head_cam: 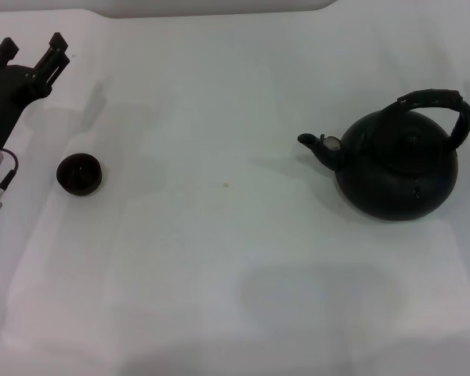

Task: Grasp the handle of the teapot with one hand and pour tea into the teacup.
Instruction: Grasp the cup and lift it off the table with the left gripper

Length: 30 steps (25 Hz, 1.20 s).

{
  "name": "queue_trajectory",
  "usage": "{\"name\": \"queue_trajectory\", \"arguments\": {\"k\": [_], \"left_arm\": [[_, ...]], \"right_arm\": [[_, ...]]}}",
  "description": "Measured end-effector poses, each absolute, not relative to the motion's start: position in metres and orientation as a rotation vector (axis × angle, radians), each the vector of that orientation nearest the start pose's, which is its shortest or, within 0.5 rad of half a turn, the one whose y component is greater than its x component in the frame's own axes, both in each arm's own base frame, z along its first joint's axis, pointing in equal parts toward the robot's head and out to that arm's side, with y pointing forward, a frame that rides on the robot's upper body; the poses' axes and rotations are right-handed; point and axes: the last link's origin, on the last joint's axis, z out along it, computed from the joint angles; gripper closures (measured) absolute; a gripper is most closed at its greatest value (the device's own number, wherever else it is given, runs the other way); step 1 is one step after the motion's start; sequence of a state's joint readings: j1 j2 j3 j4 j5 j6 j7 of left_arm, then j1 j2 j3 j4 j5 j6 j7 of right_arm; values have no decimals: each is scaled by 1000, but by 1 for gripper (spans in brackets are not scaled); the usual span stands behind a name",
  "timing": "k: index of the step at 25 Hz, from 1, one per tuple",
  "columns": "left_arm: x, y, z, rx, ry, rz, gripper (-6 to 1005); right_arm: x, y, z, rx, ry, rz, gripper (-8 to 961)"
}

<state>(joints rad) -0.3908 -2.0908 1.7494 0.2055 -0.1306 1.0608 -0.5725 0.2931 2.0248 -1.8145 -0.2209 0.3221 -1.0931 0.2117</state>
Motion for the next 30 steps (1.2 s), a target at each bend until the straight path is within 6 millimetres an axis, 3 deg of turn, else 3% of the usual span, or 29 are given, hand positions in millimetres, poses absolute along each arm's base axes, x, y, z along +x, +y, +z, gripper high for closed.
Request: {"name": "queue_trajectory", "arguments": {"k": [17,24,30], "left_arm": [[-332,324,-28,-1669,-880,-889,109],[-322,339,-38,-1750,-983,-911,109],[-306,369,-39,-1853,-1055,-870,108]], "right_arm": [[378,304,15,-1583,603,555,77],[377,305,14,-1585,603,557,78],[378,305,13,-1586,608,551,78]]}}
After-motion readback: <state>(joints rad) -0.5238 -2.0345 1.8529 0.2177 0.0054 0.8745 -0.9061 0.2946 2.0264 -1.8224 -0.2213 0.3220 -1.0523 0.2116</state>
